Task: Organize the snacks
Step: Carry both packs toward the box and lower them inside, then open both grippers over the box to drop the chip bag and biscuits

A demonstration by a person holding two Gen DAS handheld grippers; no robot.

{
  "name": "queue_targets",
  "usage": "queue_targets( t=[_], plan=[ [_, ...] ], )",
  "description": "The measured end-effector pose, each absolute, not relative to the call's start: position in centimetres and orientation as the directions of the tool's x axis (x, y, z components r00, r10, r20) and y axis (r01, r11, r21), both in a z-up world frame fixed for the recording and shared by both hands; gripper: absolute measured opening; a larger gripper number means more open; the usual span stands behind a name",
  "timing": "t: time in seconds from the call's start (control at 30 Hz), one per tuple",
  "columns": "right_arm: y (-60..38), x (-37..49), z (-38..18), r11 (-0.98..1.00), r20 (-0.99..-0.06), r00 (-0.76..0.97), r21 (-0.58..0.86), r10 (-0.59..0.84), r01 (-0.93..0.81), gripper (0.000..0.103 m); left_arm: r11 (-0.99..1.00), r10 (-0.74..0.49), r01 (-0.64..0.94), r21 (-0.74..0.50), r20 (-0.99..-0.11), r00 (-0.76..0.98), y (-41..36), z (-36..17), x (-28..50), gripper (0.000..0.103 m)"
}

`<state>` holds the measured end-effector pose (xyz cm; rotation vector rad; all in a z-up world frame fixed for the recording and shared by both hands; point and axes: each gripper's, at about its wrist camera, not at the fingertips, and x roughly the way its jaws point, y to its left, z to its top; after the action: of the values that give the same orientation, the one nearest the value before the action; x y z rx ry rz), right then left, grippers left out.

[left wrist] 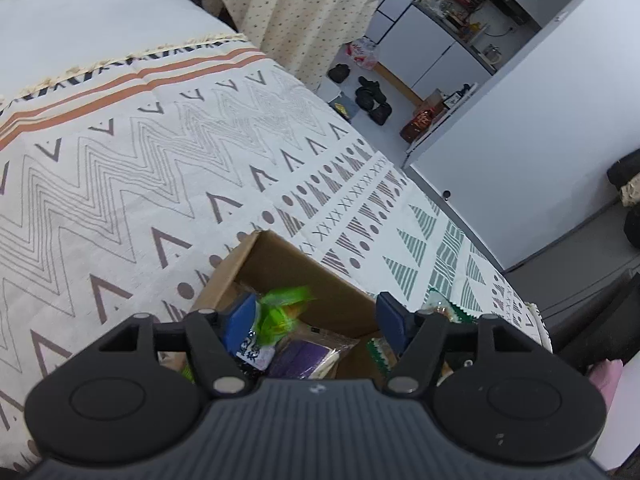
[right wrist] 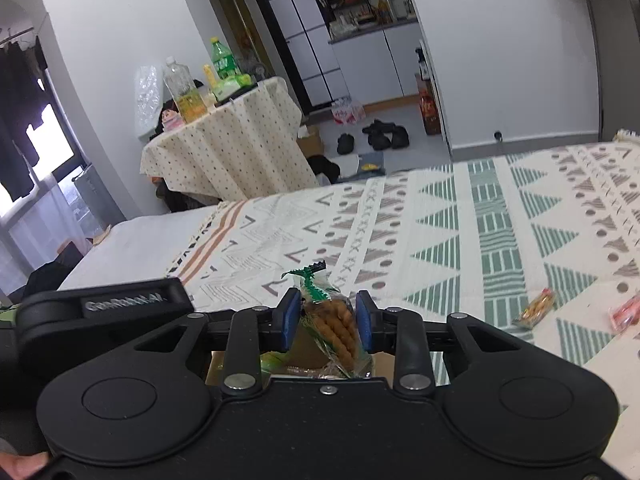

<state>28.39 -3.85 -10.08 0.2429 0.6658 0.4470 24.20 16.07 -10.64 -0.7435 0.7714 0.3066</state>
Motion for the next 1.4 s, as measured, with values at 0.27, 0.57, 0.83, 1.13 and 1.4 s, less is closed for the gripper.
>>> queue_targets(
  t=[0.27,0.57,0.83,1.13,1.4],
  plan=[
    [-2.9,28.6,-11.0,0.89,-0.567,0.687,0.335,0.453,-0.31,0.03,0.699,-0.011,-0.528,-0.483,-0.744,0.668,16.4,-11.1,24.4,0.066],
    [-3.6,28.5,-11.4,0.897,-0.569,0.697,0.34,0.436,-0.282,0.039,0.704,0.002,-0.549,-0.451,-0.772,0.636,16.3,-11.9,24.8,0.066],
    [-8.5,28.2,-12.2,0.912,-0.61,0.688,0.352,0.394,-0.21,0.04,0.781,0.02,-0.501,-0.372,-0.788,0.615,13.6,-11.8,25.6,0.08],
    [-12.8,26.7,-12.9,0.928,-0.635,0.689,0.34,0.349,-0.156,0.056,0.855,0.016,-0.419,-0.305,-0.792,0.611,10.0,-11.5,26.1,0.087],
    [-17.8,25.8,-13.0,0.936,-0.635,0.708,0.335,0.309,-0.107,0.072,0.901,-0.019,-0.326,-0.285,-0.778,0.628,6.4,-10.6,26.7,0.095]
  ],
)
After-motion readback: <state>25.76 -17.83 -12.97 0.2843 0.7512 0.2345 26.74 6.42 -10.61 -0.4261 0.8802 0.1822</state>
